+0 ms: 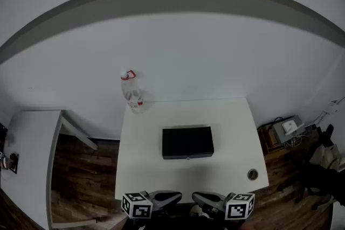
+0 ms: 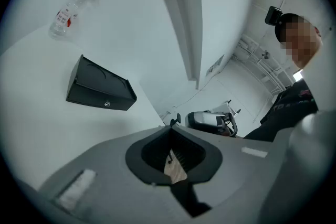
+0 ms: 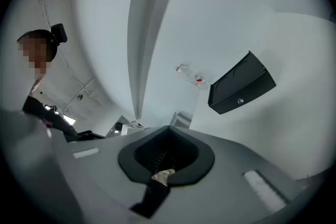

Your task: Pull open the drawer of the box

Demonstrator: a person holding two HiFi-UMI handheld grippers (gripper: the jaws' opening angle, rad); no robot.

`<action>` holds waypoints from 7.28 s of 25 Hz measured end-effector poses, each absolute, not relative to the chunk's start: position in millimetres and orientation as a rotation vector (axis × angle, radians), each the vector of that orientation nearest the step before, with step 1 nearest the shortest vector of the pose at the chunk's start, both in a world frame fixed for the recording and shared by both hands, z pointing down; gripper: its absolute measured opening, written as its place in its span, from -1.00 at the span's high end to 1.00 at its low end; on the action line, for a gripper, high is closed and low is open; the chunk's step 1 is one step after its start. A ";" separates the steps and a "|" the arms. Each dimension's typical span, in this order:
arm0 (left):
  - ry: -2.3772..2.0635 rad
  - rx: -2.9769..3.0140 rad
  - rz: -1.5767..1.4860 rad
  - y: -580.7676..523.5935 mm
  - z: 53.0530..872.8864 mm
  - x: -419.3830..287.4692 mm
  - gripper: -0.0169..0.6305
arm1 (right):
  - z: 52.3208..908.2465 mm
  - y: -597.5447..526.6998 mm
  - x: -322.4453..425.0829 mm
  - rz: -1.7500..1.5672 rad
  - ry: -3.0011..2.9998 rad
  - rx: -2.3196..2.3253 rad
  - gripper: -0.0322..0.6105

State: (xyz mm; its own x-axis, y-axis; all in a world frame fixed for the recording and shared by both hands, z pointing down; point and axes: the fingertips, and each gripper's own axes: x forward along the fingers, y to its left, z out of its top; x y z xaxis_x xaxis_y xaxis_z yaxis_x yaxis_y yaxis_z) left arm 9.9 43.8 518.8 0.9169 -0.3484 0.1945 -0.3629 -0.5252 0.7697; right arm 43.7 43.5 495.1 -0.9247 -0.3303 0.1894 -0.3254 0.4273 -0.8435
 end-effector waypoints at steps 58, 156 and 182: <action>-0.817 2.584 1.280 -170.0 637.4 -52.5 0.93 | 667.2 -106.0 46.1 -1.796 2.591 -1.425 0.44; -0.804 2.427 1.154 -174.6 641.3 -54.5 0.94 | 694.8 -7.2 42.7 -1.965 2.446 -1.373 0.68; -0.845 2.404 1.116 -176.4 641.5 -53.7 0.93 | 696.9 -3.3 44.1 -1.972 2.405 -1.347 0.65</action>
State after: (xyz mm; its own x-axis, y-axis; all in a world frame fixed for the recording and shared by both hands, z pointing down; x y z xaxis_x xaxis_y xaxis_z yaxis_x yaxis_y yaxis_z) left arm -53.7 -176.4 641.5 0.5100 -0.3666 0.7781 -0.6495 -0.7572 0.0690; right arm 44.1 -3.3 696.9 -0.6582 -0.4128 0.6295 -0.6982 0.0221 -0.7155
